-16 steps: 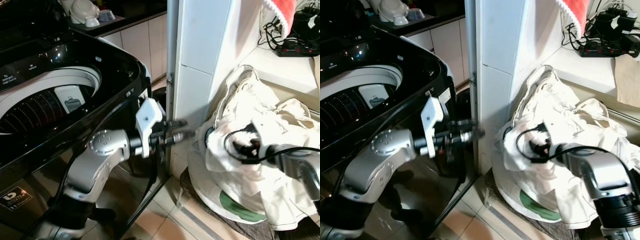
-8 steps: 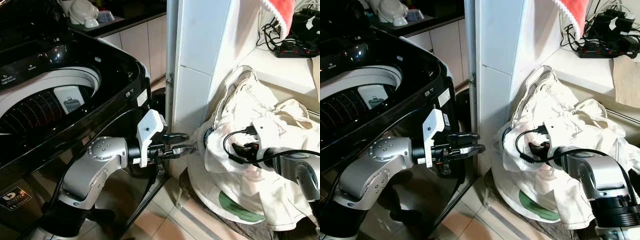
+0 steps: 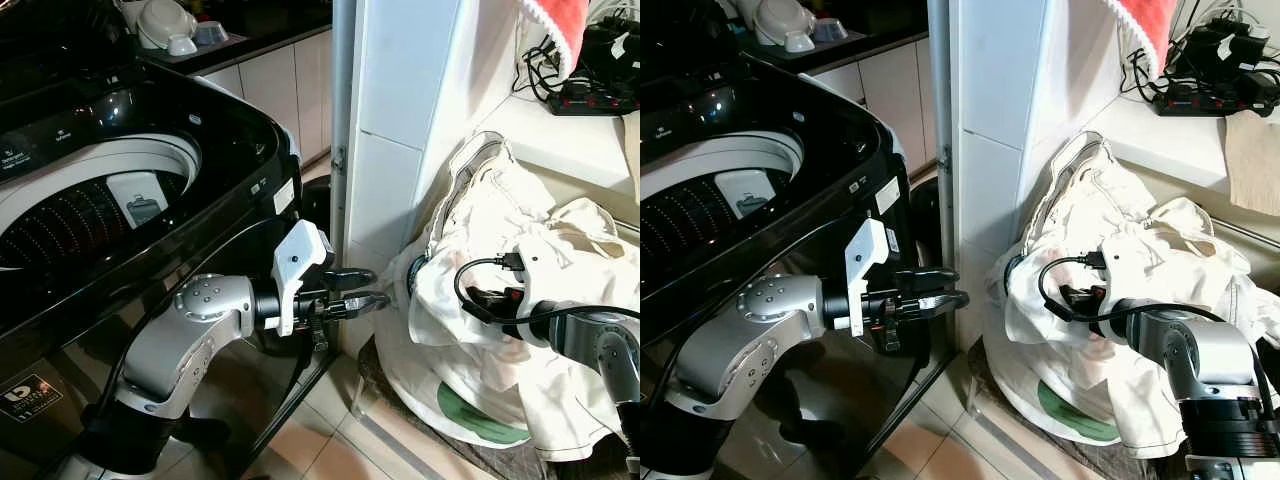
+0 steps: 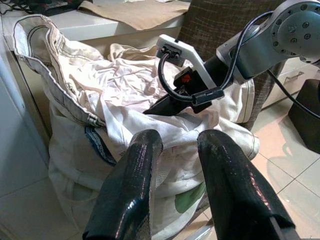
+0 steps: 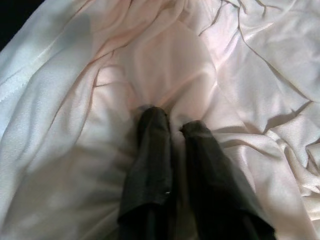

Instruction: Clothes washing

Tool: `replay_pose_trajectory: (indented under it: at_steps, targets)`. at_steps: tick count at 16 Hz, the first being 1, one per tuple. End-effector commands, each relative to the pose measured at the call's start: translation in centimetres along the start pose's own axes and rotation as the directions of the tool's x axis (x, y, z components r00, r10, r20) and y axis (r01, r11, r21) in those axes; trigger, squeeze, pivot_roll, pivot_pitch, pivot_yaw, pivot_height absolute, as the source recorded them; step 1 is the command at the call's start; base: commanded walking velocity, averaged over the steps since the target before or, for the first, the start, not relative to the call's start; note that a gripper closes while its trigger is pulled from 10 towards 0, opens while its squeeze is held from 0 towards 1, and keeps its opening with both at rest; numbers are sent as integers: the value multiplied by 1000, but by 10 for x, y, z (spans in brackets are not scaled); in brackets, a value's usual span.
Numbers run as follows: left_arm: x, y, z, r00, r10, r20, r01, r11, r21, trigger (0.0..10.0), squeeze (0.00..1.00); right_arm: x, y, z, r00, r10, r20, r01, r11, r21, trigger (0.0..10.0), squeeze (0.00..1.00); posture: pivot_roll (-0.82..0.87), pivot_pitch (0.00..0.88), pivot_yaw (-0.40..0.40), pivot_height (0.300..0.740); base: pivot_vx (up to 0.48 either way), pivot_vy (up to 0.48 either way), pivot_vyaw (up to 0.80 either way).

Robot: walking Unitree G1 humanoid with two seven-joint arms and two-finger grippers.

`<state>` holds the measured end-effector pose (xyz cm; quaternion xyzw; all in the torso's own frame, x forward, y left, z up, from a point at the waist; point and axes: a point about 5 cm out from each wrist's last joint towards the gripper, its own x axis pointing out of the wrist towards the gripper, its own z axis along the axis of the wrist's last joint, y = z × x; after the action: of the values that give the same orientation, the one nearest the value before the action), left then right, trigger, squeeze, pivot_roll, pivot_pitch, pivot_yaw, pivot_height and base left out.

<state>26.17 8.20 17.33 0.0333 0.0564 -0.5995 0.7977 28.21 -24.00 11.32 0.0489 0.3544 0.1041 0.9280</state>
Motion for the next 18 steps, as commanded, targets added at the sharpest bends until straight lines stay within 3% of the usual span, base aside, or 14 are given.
replay_pose_trajectory:
  at_steps: [1, 5, 8, 9, 10, 12, 13, 15, 17, 18]
  targets:
    - [1, -3, 4, 1000, -19, -2, 20, 1000, 17, 10000, 0, 1, -3, -7, 1000, 0, -25, 0, 1000, 16, 0, 0, -53, 0, 50, 740, 0, 0, 0]
    - [1, -2, 6, 1000, 5, 13, -5, 1000, 16, 10000, 0, -4, -1, 1, 998, 49, 28, -49, 998, 28, 0, 0, -52, 0, 48, 740, 0, 0, 0]
    - [2, 9, 15, 990, 115, 86, -119, 992, 37, 10000, 0, -19, 13, 30, 960, 191, 203, -207, 977, 58, 0, 0, -52, 0, 47, 740, 0, 0, 0]
    - [1, 19, 24, 965, 204, 165, -210, 978, 21, 10000, 0, -31, 20, 48, 920, 258, 296, -285, 957, 50, 0, 0, -52, 0, 47, 740, 0, 0, 0]
    - [0, 26, 34, 939, 254, 230, -264, 964, 12, 10000, 984, -41, 29, 64, 871, 322, 372, -359, 933, 33, 0, 0, -52, 0, 47, 740, 0, 0, 0]
    - [3, 29, 46, 912, 269, 309, -286, 958, 10, 10000, 1000, -58, 46, 86, 767, 442, 464, -492, 870, -15, 0, 0, -58, 0, 41, 740, 0, 0, 0]
    - [6, 28, 53, 898, 259, 355, -281, 960, 10, 10000, 1000, -67, 58, 98, 696, 502, 513, -565, 824, -41, 0, 0, -65, 0, 40, 740, 0, 0, 0]
    - [11, 25, 59, 882, 240, 405, -260, 966, -7, 10000, 1000, -73, 67, 108, 633, 542, 553, -623, 780, -52, 0, 0, -71, 0, 37, 740, 0, 0, 0]
    - [27, 19, 61, 882, 218, 418, -222, 974, -39, 10000, 1000, -84, 92, 123, 495, 618, 610, -744, 664, -69, 0, 0, -75, 0, 32, 740, 0, 0, 0]
    - [29, 19, 61, 881, 220, 419, -223, 974, -41, 10000, 1000, -85, 96, 125, 479, 629, 613, -759, 648, -72, 0, 0, -77, 0, 33, 740, 0, 0, 0]
